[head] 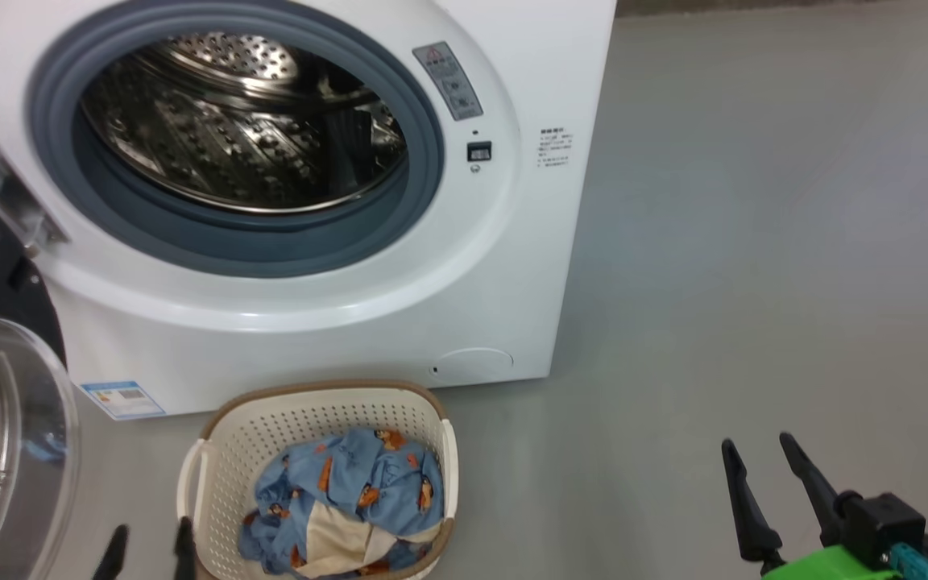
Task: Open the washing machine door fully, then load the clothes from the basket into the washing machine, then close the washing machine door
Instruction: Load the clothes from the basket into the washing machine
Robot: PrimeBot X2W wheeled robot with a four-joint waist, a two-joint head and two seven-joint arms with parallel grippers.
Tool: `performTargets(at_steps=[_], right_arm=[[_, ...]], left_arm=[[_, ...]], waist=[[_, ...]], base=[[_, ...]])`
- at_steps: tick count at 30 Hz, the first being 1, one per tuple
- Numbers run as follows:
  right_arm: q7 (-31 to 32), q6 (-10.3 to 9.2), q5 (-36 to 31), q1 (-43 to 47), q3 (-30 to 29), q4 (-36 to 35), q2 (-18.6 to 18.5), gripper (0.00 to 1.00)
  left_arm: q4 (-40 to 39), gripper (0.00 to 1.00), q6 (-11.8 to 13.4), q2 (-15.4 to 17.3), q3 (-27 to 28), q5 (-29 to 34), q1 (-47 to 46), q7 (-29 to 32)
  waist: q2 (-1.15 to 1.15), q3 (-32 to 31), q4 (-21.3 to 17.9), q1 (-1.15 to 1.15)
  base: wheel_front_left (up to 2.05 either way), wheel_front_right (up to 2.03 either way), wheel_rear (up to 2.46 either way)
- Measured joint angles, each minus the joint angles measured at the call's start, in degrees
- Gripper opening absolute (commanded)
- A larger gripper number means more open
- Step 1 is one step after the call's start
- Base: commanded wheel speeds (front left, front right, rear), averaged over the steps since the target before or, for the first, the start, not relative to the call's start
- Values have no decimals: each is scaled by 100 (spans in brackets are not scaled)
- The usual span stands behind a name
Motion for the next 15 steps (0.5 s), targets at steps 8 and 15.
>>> performTargets(at_steps=[8,15], right_arm=[[0,0,136,-359,155,-162,0,100],[0,0,202,-752,420,-359,-4,100]], left_arm=[[853,100,0,375,-680,-438,-866,1],[1602,100,0,782,-1234,-1147,-1693,88]], waist=[[0,504,-160,0],[0,1119,-325,0]], base=[[0,0,0],[0,0,0]])
